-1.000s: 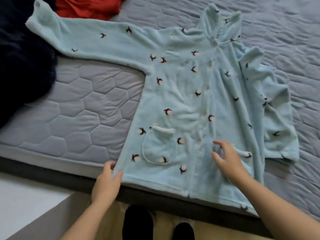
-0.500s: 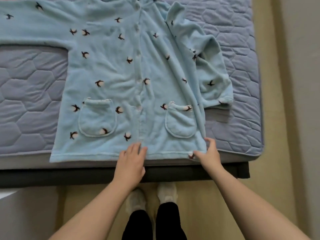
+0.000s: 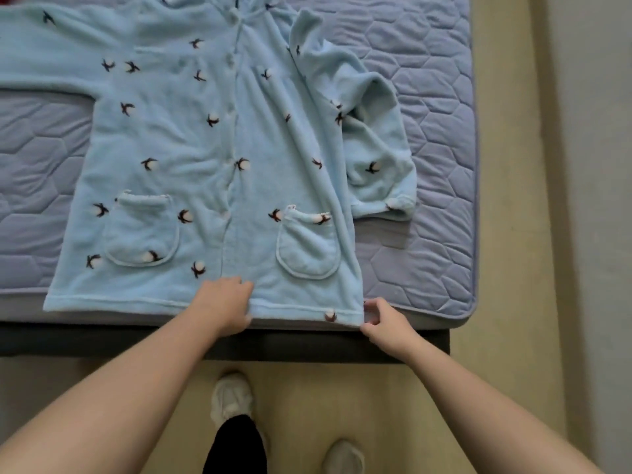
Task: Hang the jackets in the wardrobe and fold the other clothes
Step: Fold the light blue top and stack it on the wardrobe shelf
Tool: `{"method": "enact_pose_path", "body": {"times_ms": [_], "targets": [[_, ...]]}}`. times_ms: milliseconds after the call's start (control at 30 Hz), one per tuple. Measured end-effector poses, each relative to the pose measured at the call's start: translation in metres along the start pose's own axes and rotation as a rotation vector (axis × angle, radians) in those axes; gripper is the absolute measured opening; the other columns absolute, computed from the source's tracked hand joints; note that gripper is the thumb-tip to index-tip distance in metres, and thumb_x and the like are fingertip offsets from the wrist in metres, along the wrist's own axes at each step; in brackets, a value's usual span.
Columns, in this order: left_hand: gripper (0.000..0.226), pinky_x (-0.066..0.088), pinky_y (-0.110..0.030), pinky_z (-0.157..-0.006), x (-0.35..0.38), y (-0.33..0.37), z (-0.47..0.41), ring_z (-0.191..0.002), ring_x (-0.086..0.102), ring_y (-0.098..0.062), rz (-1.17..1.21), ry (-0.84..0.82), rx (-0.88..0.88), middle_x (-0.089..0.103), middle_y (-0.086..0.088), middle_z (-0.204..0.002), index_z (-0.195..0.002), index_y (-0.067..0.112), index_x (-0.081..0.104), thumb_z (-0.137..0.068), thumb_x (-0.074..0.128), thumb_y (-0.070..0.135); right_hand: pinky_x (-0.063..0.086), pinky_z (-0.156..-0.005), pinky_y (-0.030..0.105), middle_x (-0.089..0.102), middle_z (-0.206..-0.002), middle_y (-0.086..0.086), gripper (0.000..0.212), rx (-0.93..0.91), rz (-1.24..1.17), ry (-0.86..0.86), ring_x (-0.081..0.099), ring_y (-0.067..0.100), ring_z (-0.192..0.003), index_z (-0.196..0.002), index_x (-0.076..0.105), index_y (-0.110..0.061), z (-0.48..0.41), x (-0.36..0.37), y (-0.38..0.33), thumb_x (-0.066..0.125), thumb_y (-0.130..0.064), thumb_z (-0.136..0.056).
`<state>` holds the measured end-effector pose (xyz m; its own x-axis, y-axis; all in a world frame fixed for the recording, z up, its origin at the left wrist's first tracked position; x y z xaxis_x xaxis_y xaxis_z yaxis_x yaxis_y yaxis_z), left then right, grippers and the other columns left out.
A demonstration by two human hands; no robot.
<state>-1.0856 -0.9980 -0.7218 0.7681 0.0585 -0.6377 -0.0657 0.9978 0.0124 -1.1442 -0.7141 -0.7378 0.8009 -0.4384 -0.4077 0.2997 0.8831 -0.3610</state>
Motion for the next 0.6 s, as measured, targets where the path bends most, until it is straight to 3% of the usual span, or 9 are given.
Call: {"method": "enact_pose_path", "body": {"times_ms": [67,167,267,367,467,600], "targets": [[0.042,0.042,-0.035,-0.089,-0.02,0.007,0.006,-0.115,0.052,-0.024,0.116,-0.07,-0.023,0.051,-0.004,-0.125,-0.123,0.02,0.046,-0.088,0.049,0.042,0.04,-0.07,0.027,0.056,-0.091,-0.006,0.039,-0.051,0.072,0.042,0.055,0.015,-0.086,-0.127,0.047,-0.02,-0.008,-0.042,-0.02,0.058,-0.024,-0.089],[0.042,0.044,-0.032,-0.092,-0.053,0.022,0.006,-0.11,0.054,-0.019,0.547,-0.114,-0.033,0.054,-0.002,-0.124,-0.124,0.021,0.05,-0.087,0.054,0.041,0.039,-0.063,0.027,0.056,-0.096,-0.002,0.04,-0.082,0.12,0.093,0.054,0.016,-0.085,-0.13,0.046,-0.017,-0.026,-0.108,-0.058,0.054,-0.021,-0.092],[0.031,0.046,-0.026,-0.085,-0.09,0.035,-0.011,-0.098,0.057,-0.014,0.85,-0.056,-0.014,0.059,0.001,-0.111,-0.114,0.021,0.056,-0.088,0.059,0.037,0.037,-0.073,0.024,0.059,-0.115,0.009,0.041,-0.076,0.126,0.143,0.056,0.024,-0.101,-0.131,0.047,-0.014,-0.054,-0.162,-0.097,0.056,-0.02,-0.091],[0.019,0.044,-0.023,-0.078,-0.124,0.033,-0.034,-0.089,0.059,-0.012,1.076,0.044,-0.099,0.062,0.002,-0.102,-0.104,0.021,0.059,-0.087,0.061,0.03,0.043,-0.077,0.029,0.058,-0.107,0.006,0.044,-0.07,0.078,0.191,0.056,0.023,-0.097,-0.131,0.046,-0.013,-0.087,-0.199,-0.132,0.057,-0.018,-0.088],[0.007,0.045,-0.027,-0.078,-0.153,0.026,-0.055,-0.087,0.061,-0.016,1.284,0.195,-0.193,0.066,0.001,-0.096,-0.094,0.021,0.062,-0.087,0.062,0.023,0.042,-0.082,0.03,0.049,-0.131,0.01,0.056,-0.099,0.109,0.229,0.052,0.026,-0.114,-0.137,0.039,-0.014,-0.121,-0.232,-0.163,0.059,-0.02,-0.086],[0.003,0.045,-0.025,-0.065,-0.181,0.033,-0.079,-0.083,0.066,-0.017,1.543,0.203,-0.292,0.068,-0.001,-0.093,-0.089,0.02,0.064,-0.089,0.061,0.02,0.045,-0.086,0.032,0.044,-0.139,0.01,0.063,-0.194,0.071,0.202,0.049,0.025,-0.121,-0.14,0.036,-0.015,-0.163,-0.273,-0.206,0.064,-0.019,-0.084]]}}
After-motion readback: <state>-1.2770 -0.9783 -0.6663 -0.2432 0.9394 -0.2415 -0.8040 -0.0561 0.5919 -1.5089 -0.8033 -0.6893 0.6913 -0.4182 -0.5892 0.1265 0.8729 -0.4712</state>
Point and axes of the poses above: each hand's wrist, its own z-axis away from the middle knuckle, its own x-axis out of the palm, y = z × x, the point moved 4 cm from there along -z, towards the middle knuckle
